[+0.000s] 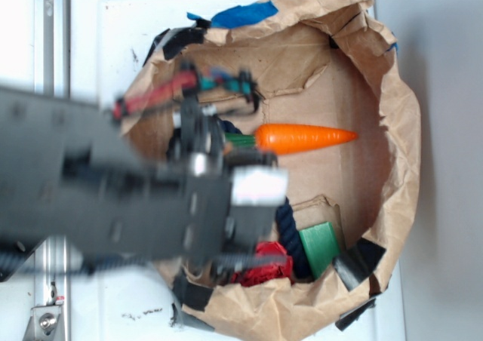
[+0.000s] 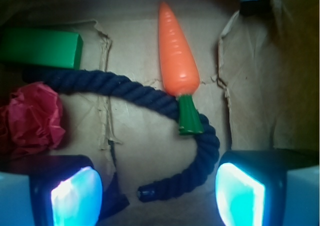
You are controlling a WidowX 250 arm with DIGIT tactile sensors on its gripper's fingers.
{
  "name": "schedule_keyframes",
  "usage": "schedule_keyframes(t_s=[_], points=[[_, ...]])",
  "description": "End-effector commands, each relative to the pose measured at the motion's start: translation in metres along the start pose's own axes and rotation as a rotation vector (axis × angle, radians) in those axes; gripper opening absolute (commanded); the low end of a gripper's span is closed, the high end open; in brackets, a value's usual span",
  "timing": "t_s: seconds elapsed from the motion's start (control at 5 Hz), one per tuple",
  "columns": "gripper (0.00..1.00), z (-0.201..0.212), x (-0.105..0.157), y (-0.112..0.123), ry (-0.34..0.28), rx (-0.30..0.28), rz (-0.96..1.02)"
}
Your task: Grab the carrot.
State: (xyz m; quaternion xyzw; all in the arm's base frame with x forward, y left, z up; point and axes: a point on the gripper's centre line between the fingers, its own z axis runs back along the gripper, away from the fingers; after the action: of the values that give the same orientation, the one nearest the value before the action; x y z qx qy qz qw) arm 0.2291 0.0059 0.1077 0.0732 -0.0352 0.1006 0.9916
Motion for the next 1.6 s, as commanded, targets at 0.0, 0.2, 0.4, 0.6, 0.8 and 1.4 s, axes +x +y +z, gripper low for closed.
schedule_keyframes(t_s=[0.0, 0.2, 0.4, 0.6, 0.8, 1.4], points=[[1.00, -0.002, 0.033, 0.011, -0.041, -0.038, 0.026], [1.00, -0.012, 0.066, 0.013, -0.026, -0.033, 0.037], [1.00, -0.022, 0.096, 0.009, -0.017, -0.005, 0.033], [1.00, -0.025, 0.113, 0.008, -0.015, -0.006, 0.035], [1.00, -0.029, 0.105, 0.006, -0.036, -0.007, 0.008], [1.00, -0.035, 0.070, -0.005, -0.051, 0.004, -0.067]])
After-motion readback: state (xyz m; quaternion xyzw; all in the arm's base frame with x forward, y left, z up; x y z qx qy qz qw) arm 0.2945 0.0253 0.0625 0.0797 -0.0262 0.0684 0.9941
